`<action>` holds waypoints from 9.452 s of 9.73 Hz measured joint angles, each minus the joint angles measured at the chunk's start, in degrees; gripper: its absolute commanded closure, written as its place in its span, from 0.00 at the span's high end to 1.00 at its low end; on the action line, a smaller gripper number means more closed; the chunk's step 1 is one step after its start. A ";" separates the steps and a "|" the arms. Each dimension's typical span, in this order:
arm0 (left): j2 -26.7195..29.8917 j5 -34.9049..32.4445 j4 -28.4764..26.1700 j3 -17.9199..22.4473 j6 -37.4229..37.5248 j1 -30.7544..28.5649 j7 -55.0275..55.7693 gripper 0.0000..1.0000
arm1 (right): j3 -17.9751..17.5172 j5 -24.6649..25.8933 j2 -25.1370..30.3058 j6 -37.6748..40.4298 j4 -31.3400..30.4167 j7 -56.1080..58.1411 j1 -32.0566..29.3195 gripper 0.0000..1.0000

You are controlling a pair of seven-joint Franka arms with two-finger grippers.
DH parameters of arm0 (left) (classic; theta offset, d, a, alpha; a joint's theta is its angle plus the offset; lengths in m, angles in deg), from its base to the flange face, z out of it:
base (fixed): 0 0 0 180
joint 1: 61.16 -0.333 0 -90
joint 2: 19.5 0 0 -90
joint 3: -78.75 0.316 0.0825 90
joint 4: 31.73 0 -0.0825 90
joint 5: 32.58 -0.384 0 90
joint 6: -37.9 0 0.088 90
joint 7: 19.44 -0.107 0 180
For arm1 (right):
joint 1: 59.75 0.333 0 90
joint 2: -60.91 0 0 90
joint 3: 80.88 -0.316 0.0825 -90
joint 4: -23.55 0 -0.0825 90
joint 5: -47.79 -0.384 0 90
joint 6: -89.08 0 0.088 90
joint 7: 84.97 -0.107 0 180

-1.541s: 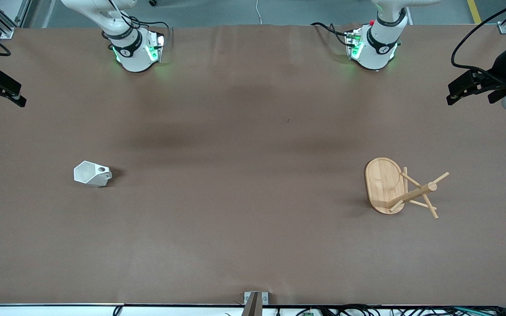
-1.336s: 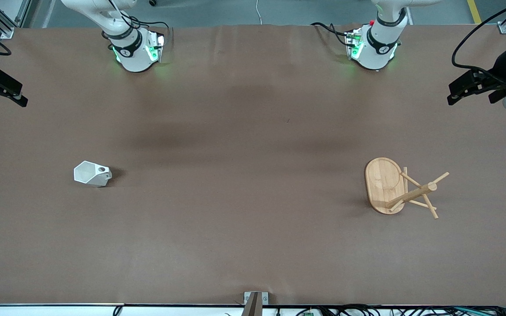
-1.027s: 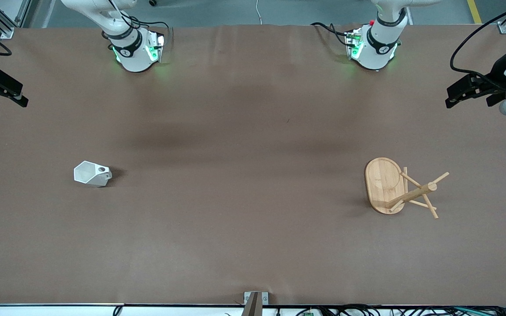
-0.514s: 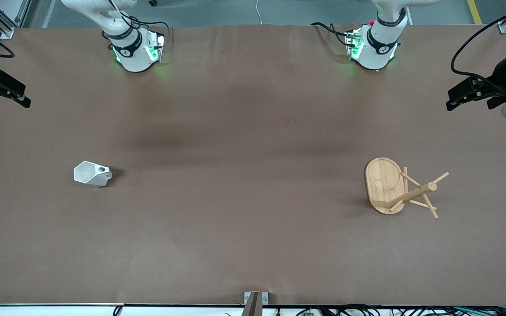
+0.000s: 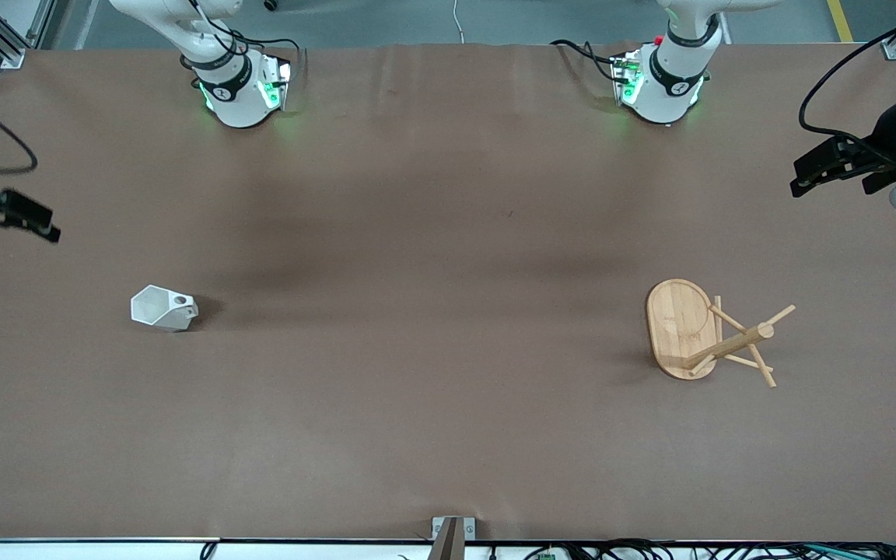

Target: Hang cup on rack

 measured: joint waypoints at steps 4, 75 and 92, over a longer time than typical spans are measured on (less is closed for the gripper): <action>0.00 0.00 0.27 -0.03 0.00 0.03 -0.57 1.00 | 0.03 -0.05 -10.51 -9.70 -2.73 7.39 -2.53 0.95; -10.72 2.43 -5.21 -12.62 -28.00 8.61 -9.39 0.03 | 9.02 -51.61 -9.14 -10.21 -10.50 13.58 26.17 1.00; -3.62 5.38 -31.17 -12.81 -37.77 -6.55 -14.74 0.04 | 20.33 0.77 2.55 12.16 13.29 0.37 24.24 1.00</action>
